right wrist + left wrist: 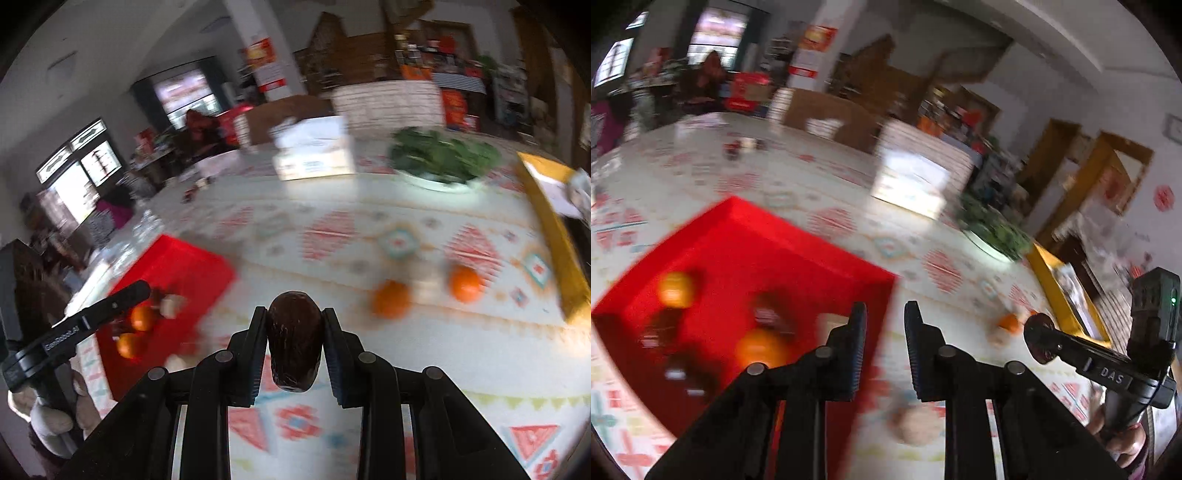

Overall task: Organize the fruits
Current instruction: 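Carry the cake and date over the red tray and open both grippers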

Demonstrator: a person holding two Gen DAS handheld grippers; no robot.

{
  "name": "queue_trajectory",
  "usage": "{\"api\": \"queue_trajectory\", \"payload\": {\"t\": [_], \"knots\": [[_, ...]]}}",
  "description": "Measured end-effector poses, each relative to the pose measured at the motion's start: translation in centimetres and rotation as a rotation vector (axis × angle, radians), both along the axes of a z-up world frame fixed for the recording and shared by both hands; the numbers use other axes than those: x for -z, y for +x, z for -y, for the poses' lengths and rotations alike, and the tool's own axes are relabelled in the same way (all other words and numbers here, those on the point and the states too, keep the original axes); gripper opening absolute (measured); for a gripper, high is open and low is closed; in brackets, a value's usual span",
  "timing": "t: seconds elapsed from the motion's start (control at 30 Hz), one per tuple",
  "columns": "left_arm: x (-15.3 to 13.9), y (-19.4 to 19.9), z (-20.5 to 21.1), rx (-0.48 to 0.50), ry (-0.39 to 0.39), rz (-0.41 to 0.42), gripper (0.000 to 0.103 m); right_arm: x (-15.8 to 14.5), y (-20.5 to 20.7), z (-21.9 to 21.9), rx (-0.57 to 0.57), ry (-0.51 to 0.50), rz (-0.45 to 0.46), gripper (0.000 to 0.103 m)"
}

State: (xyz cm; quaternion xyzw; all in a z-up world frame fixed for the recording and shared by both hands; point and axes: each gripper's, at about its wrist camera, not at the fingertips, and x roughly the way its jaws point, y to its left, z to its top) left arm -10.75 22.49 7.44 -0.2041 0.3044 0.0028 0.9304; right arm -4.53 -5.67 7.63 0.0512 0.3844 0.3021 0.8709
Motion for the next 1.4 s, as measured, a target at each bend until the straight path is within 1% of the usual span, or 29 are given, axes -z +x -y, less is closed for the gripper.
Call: {"api": "queue_trajectory", "payload": {"t": [0.13, 0.23, 0.33, 0.43, 0.5, 0.6, 0.63, 0.7, 0.77, 0.8, 0.83, 0.87, 0.93, 0.97, 1.0, 1.03, 1.07, 1.2, 1.23, 1.27, 1.33, 1.4], "knots": [[0.6, -1.3, -3.7, -0.076, -0.027, -0.007, 0.021, -0.3, -0.4, -5.4, -0.097, -0.011, -0.004, 0.032], [1.0, -2.1, -5.2, -0.086, -0.046, -0.017, 0.021, -0.4, -0.7, -8.2, -0.132, -0.008, 0.002, 0.032], [0.9, -2.4, -5.0, -0.041, -0.044, -0.008, 0.021, -0.3, -0.7, -9.1, -0.128, -0.005, -0.003, 0.032], [1.1, -2.1, -3.1, 0.052, -0.040, -0.009, 0.021, 0.1, -0.7, -8.5, -0.106, -0.010, -0.015, 0.032], [1.3, -1.9, -0.9, 0.122, -0.020, -0.011, 0.021, 0.3, -1.0, -7.2, -0.084, -0.014, -0.024, 0.032], [2.1, -0.9, 2.8, 0.237, 0.023, -0.042, 0.021, 0.7, -1.1, -5.5, -0.049, -0.018, -0.036, 0.032], [2.5, -0.7, 4.1, 0.267, 0.052, -0.055, 0.021, 0.8, -1.1, -5.0, -0.039, -0.019, -0.040, 0.032], [3.4, -0.1, 6.5, 0.304, 0.110, -0.094, 0.026, 1.1, -1.2, -3.8, -0.019, -0.025, -0.046, 0.032], [4.4, 0.6, 7.7, 0.305, 0.138, -0.125, 0.031, 1.4, -1.3, -2.7, -0.005, -0.024, -0.051, 0.032], [4.6, 0.7, 8.1, 0.290, 0.166, -0.127, 0.037, 1.5, -1.4, -2.3, -0.002, -0.022, -0.053, 0.032], [5.0, 0.9, 8.5, 0.287, 0.188, -0.146, 0.039, 1.6, -1.5, -1.9, 0.002, -0.018, -0.054, 0.032], [5.2, 1.0, 8.7, 0.291, 0.193, -0.158, 0.041, 1.6, -1.7, -1.5, 0.003, -0.015, -0.054, 0.032], [5.6, 1.2, 9.3, 0.288, 0.232, -0.169, 0.046, 1.5, -2.1, -1.1, 0.003, -0.013, -0.050, 0.032], [5.7, 1.3, 9.7, 0.291, 0.257, -0.170, 0.046, 1.4, -2.1, -1.0, 0.001, -0.012, -0.047, 0.032], [5.9, 1.2, 9.8, 0.283, 0.276, -0.175, 0.045, 1.4, -2.1, -0.9, 0.000, -0.012, -0.046, 0.032], [5.9, 1.3, 9.7, 0.272, 0.291, -0.178, 0.038, 1.3, -2.1, -0.7, 0.000, -0.011, -0.045, 0.032], [5.9, 1.4, 9.5, 0.271, 0.287, -0.175, 0.031, 1.4, -2.2, -0.7, -0.001, -0.011, -0.046, 0.032], [5.4, 0.9, 8.5, 0.248, 0.232, -0.162, 0.030, 1.3, -2.3, -0.9, -0.013, -0.012, -0.042, 0.032], [4.9, 0.6, 7.8, 0.252, 0.183, -0.150, 0.030, 1.1, -2.4, -1.1, -0.019, -0.014, -0.039, 0.032], [4.4, 0.3, 7.2, 0.249, 0.161, -0.138, 0.030, 1.0, -2.5, -1.3, -0.023, -0.016, -0.035, 0.032], [2.9, -0.3, 5.7, 0.222, 0.138, -0.103, 0.031, 0.6, -2.6, -2.1, -0.040, -0.022, -0.029, 0.032], [1.7, -0.8, 3.7, 0.170, 0.129, -0.077, 0.031, 0.0, -2.5, -3.2, -0.063, -0.027, -0.018, 0.032]]}}
